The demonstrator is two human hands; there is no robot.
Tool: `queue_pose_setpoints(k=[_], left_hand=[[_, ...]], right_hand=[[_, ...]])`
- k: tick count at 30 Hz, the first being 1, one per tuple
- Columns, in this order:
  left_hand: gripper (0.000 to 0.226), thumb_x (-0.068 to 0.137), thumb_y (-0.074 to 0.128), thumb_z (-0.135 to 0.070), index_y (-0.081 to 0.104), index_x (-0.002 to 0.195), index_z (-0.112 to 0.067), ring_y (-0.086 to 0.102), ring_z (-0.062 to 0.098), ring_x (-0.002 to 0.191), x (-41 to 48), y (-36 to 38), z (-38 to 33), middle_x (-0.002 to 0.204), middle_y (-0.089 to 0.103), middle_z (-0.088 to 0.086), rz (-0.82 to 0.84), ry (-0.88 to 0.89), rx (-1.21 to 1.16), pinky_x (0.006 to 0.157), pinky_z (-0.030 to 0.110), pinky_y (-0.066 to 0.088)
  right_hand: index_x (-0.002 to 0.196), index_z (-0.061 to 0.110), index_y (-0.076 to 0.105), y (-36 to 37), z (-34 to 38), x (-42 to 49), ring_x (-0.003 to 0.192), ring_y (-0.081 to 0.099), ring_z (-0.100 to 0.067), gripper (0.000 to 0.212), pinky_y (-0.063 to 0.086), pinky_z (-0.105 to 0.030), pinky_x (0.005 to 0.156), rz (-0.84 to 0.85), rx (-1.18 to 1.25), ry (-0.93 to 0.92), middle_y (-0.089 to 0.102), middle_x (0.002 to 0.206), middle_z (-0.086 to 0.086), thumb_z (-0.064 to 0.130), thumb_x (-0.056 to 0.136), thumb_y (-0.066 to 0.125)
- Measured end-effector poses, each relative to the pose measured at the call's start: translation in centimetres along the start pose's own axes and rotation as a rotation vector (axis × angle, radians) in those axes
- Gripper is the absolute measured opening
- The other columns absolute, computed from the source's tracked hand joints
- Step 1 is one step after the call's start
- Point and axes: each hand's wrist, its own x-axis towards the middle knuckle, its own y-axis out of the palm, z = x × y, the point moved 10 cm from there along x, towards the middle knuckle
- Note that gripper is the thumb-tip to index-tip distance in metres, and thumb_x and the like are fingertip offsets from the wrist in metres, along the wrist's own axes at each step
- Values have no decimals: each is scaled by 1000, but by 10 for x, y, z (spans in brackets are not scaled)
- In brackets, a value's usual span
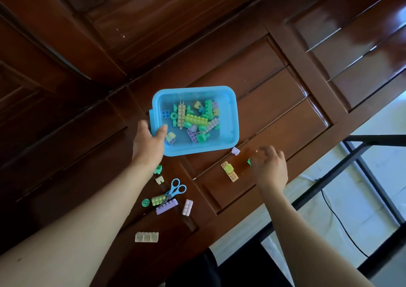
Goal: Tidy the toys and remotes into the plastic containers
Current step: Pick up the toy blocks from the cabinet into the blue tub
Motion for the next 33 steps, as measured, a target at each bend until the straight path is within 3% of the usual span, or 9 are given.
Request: queue_pose_setpoints(k=[4,8,13,17,21,23,27,33], left_hand=[[16,95,53,-34,44,102,-22,59,4,75,3,-2,4,87,55,-10,-7,7,-8,55,22,47],[17,95,54,-34,44,102,-23,63,9,81,7,-4,11,92,57,-5,-12,-17,-37,67,32,55],[16,95,54,-32,45,103,-22,65,13,85,10,-3,15,96,59,-2,-1,-39,-49,72,37,58],[16,95,54,-32,46,102,-21,66,18,87,12,-2,16,96,60,-1,12,-63,-64,77,44,58],[17,95,54,-33,45,103,-21,65,15,85,12,-3,14,95,60,-2,17,-62,-45,76,41,58],[17,95,53,-33,45,103,-21,64,13,83,11,-3,13,94,59,-3,19,-65,-37,73,38,58],[18,95,54,-34,44,104,-22,63,10,80,7,2,11,91,57,-6,34,-78,-31,65,31,57],[20,95,55,-34,44,107,-22,62,10,80,-2,12,5,90,56,-8,72,-85,-25,70,35,57]], right_hand=[[127,27,48,40,-31,-2,95,57,-21,57,56,-35,72,173,48,175,46,120,-3,53,79,65],[114,27,52,50,1,2,91,55,-19,52,56,-34,65,104,71,75,43,107,3,58,75,66],[105,26,55,61,31,9,98,48,-20,28,45,-31,63,83,16,-47,39,100,3,36,82,67],[99,19,61,64,36,10,87,49,-22,20,42,-29,63,83,77,-61,39,94,2,14,79,62],[96,17,63,34,39,6,82,47,-17,17,37,-22,61,-42,209,4,46,92,3,11,79,62],[94,16,63,6,50,2,81,50,-15,13,44,-20,63,-150,316,4,49,94,3,12,81,63],[89,21,65,-38,88,-15,75,58,-5,18,45,-3,61,-214,512,-141,54,98,4,9,77,70],[100,24,67,-29,144,-48,83,57,0,27,49,-6,66,53,497,-435,53,106,8,11,78,75]])
